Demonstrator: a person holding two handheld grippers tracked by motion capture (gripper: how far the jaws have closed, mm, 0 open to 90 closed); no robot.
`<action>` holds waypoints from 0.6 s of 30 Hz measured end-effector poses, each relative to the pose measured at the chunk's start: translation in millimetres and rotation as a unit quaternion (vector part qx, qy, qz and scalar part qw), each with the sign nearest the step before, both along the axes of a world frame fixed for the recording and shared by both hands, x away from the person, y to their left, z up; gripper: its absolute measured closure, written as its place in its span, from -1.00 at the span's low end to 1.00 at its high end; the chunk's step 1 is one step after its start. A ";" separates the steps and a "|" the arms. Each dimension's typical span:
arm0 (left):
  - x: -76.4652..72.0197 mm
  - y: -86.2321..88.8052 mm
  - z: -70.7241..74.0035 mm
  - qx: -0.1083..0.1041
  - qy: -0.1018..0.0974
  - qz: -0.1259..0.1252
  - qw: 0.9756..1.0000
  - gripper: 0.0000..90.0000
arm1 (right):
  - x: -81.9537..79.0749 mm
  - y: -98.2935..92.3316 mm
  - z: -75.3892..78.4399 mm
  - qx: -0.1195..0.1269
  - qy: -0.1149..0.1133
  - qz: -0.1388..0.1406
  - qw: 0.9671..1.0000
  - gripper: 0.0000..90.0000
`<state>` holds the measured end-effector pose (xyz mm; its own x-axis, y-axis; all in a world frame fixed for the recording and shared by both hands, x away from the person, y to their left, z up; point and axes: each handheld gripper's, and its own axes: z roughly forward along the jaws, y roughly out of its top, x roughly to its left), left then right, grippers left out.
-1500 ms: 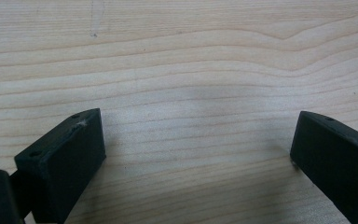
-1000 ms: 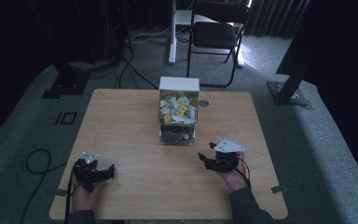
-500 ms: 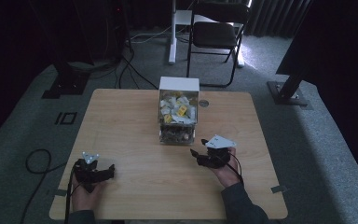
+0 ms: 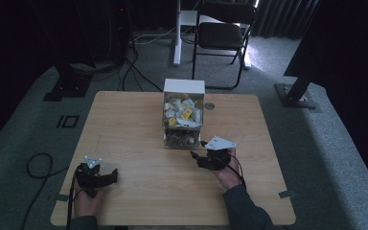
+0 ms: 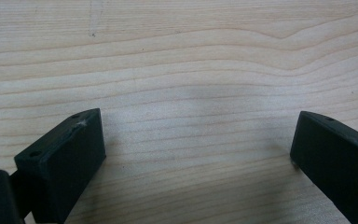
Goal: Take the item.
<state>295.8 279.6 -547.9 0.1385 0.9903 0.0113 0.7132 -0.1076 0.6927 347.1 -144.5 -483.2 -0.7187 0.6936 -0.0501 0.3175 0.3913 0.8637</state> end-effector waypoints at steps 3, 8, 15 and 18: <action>0.0 0.0 0.0 0.000 0.000 0.000 1.000 -0.92 | 1.6 5.3 -0.7 0.001 -0.001 0.004 1.000 -0.08; 0.0 0.0 0.0 0.000 0.000 0.000 1.000 -0.92 | 5.5 14.2 -3.0 -0.003 0.001 0.010 1.000 -0.08; 0.0 0.1 0.0 0.000 0.000 0.000 1.000 -0.92 | 13.7 27.1 -1.5 -0.011 -0.004 0.022 1.000 0.05; 0.0 0.0 0.0 0.000 0.000 0.000 1.000 -0.92 | 16.4 34.8 -1.8 -0.014 -0.004 0.029 0.999 0.14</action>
